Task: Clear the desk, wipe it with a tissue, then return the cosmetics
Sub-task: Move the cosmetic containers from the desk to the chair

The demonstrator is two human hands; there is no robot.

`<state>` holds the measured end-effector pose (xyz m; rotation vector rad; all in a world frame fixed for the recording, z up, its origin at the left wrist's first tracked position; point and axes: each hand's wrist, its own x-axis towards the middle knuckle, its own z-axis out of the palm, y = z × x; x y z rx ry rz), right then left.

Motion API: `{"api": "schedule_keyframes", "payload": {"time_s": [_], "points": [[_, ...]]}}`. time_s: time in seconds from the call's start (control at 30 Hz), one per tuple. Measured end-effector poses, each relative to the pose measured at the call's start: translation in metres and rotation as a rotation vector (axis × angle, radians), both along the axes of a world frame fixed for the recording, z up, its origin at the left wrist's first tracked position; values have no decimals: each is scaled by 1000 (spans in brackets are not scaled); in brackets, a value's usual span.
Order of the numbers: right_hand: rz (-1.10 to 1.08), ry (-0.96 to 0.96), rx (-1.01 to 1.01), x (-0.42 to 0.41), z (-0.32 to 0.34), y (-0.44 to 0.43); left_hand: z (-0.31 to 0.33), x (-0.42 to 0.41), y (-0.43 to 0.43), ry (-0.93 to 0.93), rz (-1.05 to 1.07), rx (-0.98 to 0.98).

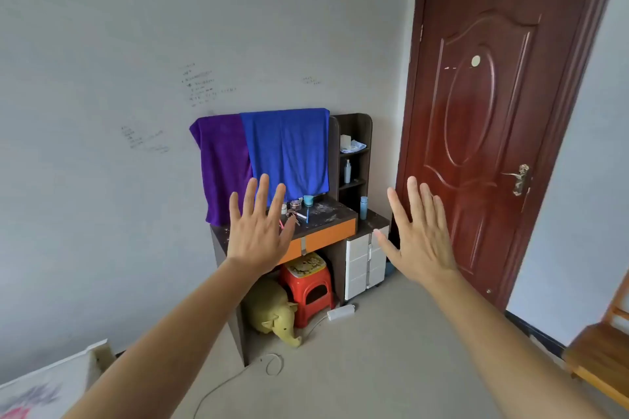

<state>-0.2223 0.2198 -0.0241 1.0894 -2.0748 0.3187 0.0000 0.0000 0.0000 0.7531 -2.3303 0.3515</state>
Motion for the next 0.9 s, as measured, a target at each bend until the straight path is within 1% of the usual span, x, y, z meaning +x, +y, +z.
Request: {"api": "schedule_keyframes", "payload": {"time_s": [0.07, 0.13, 0.23, 0.37, 0.43, 0.53, 0.67, 0.9], "points": [[-3, -26, 2, -21, 0, -27, -1, -13, -29, 57, 11, 49], [-5, -16, 20, -52, -7, -62, -9, -32, -69, 77, 27, 11], [-6, -29, 49, -95, -19, -120, -19, -66, -127, 50, 15, 1], [-16, -84, 118, -147, -16, -189, -23, -115, -197, 27, 23, 55], [-12, -94, 114, -173, -14, -214, -22, -143, -224, 7, 16, 48], [-29, -147, 123, -212, -17, -239, -22, -192, -252, -20, -25, 95], [-20, -168, 122, -277, -35, -261, -36, -266, -276, -31, -81, 143], [4, -268, 134, -422, -78, -321, -82, -406, -335, -137, -54, 197]]}}
